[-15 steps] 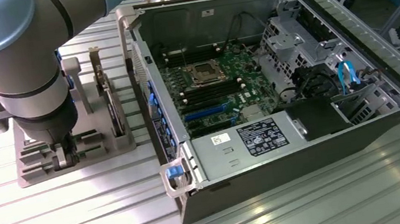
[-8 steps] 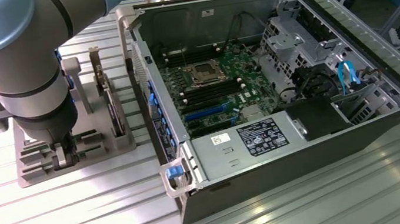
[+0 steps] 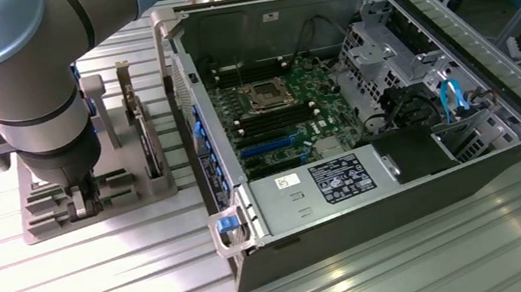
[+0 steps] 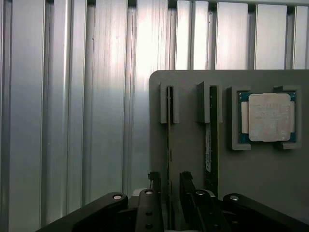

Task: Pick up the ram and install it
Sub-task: 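Pick up the ram and move it above insertion slot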

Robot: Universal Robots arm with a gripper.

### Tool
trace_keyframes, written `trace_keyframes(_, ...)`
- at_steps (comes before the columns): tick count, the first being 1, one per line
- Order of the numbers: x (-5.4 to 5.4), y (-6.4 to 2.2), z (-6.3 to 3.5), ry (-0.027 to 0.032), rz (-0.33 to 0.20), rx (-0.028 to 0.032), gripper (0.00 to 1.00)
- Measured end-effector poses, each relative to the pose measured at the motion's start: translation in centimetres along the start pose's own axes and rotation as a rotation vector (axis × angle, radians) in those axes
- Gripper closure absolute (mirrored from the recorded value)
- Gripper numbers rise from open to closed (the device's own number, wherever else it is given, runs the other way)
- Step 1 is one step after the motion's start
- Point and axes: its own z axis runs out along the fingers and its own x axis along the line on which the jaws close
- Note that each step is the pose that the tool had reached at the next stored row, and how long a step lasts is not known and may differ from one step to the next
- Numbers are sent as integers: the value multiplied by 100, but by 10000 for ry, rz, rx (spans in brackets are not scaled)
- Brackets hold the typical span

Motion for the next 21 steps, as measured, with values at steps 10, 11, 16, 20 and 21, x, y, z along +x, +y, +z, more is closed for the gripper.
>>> trace_keyframes(10, 0, -7, 0, 0, 0, 1, 79)
trace_keyframes(11, 0, -13, -1, 1, 0, 0, 79)
trace_keyframes(16, 1, -38, 0, -1, 1, 2, 79)
trace_keyframes(20, 1, -39, -1, 0, 0, 1, 79)
trace_keyframes(21, 1, -39, -2, 0, 0, 0, 79)
